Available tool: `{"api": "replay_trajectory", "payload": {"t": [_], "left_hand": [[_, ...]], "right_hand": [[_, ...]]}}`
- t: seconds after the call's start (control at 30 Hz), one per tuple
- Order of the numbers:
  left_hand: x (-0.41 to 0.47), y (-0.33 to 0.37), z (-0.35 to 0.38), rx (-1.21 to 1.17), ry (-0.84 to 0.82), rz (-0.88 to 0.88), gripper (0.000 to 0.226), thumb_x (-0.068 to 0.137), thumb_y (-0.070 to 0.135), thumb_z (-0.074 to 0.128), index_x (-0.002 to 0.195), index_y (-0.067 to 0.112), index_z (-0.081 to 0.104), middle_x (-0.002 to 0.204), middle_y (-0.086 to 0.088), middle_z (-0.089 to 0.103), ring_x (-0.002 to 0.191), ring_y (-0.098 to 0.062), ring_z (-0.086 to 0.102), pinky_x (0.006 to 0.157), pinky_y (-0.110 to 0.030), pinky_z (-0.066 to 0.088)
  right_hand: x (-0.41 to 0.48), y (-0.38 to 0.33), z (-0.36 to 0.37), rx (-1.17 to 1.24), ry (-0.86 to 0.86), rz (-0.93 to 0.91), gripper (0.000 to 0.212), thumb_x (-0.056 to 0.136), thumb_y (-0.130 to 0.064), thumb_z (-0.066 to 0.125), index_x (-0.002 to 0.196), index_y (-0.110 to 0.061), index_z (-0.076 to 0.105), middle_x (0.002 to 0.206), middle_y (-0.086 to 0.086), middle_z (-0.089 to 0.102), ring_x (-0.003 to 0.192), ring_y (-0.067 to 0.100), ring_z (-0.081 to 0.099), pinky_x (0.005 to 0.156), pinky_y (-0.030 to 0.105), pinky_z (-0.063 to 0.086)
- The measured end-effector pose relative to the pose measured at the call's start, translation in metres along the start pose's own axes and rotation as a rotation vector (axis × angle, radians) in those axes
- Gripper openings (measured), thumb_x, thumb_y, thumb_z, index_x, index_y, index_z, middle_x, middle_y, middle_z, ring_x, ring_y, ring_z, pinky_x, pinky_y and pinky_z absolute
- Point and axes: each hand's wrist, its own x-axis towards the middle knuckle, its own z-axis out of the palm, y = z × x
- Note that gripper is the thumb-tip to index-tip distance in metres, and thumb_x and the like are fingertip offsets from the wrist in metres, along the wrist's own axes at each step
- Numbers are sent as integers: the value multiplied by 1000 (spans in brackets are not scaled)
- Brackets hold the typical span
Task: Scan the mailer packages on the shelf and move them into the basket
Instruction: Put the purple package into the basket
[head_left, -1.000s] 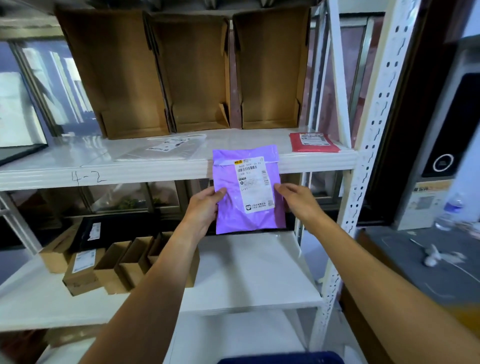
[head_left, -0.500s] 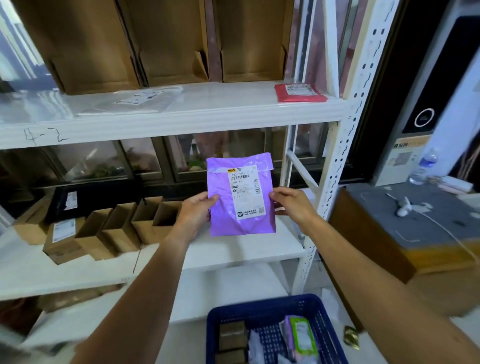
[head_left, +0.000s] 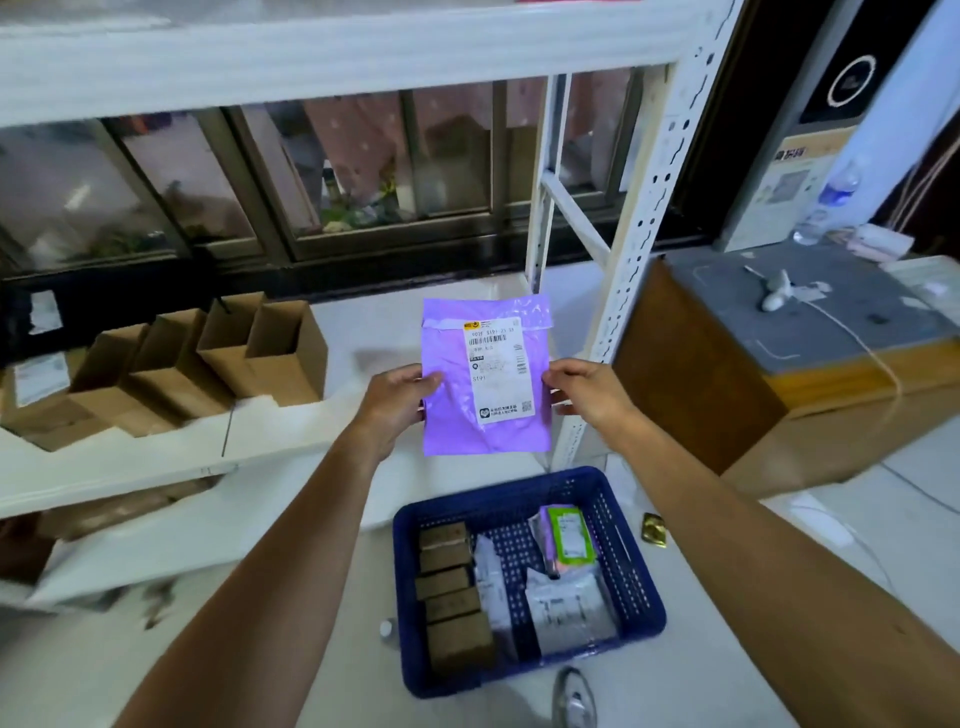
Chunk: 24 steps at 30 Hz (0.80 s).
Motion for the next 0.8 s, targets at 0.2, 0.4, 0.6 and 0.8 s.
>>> {"api": "replay_trajectory", "payload": {"t": [0.2, 0.4, 0.6, 0.8], "left_hand": [[6, -43, 27, 22, -41, -115, 11, 95, 10, 65, 95, 18, 74, 84, 1, 74, 72, -15, 66, 76, -32, 50], [16, -92, 61, 91, -81, -181, 14, 96, 6, 62, 100, 11, 74, 81, 7, 74, 63, -2, 69, 57, -19, 53], [27, -148, 86, 133, -103, -314, 15, 92, 3, 61, 95, 12, 74, 93, -9, 73, 79, -20, 68, 75, -33, 53], [44, -205, 111, 168, -123, -406, 24, 94, 2, 57, 82, 19, 69, 83, -4, 72, 74, -19, 66, 80, -39, 55]], "right_hand": [[-3, 49, -13, -76, 6, 93, 14, 97, -7, 58, 100, -3, 72, 89, 3, 73, 72, 15, 66, 66, 28, 50], [-3, 105, -28, -144, 19, 188, 13, 97, -3, 58, 93, -5, 71, 90, 7, 71, 71, 15, 65, 50, 13, 48], [10, 173, -34, -222, 34, 255, 12, 95, -7, 62, 96, -9, 73, 90, 6, 72, 69, 17, 61, 57, 21, 47], [26, 248, -37, -181, 46, 373, 13, 95, -6, 60, 94, -9, 73, 92, 11, 75, 78, 34, 73, 78, 49, 60]]}}
